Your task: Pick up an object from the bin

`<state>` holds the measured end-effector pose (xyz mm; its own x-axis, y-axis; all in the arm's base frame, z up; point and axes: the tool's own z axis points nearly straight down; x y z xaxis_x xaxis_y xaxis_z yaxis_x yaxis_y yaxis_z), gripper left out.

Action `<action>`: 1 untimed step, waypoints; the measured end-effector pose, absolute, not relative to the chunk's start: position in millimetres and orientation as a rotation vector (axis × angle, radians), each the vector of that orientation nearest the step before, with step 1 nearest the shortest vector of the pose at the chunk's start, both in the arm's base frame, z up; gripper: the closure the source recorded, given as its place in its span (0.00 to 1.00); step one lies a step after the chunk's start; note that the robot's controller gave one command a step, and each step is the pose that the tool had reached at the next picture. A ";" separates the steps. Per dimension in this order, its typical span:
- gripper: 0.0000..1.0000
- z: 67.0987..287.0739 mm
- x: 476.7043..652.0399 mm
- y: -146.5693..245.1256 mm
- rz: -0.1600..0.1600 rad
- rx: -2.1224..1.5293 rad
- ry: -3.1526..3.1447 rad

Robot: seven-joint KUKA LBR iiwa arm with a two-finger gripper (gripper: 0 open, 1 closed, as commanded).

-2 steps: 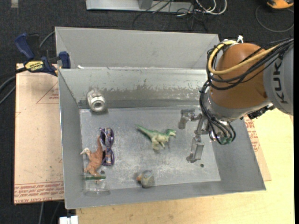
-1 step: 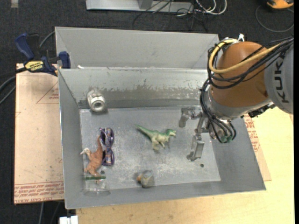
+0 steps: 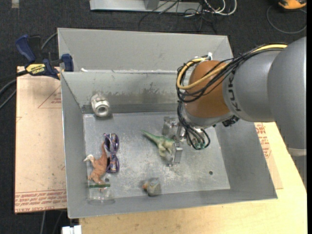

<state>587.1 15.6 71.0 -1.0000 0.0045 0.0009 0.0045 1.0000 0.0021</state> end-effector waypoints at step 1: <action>0.00 160.1 577.5 15.4 -0.002 -0.439 -3.114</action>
Offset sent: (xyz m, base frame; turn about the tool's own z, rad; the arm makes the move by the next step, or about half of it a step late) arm 0.0000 0.0000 0.0000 0.0000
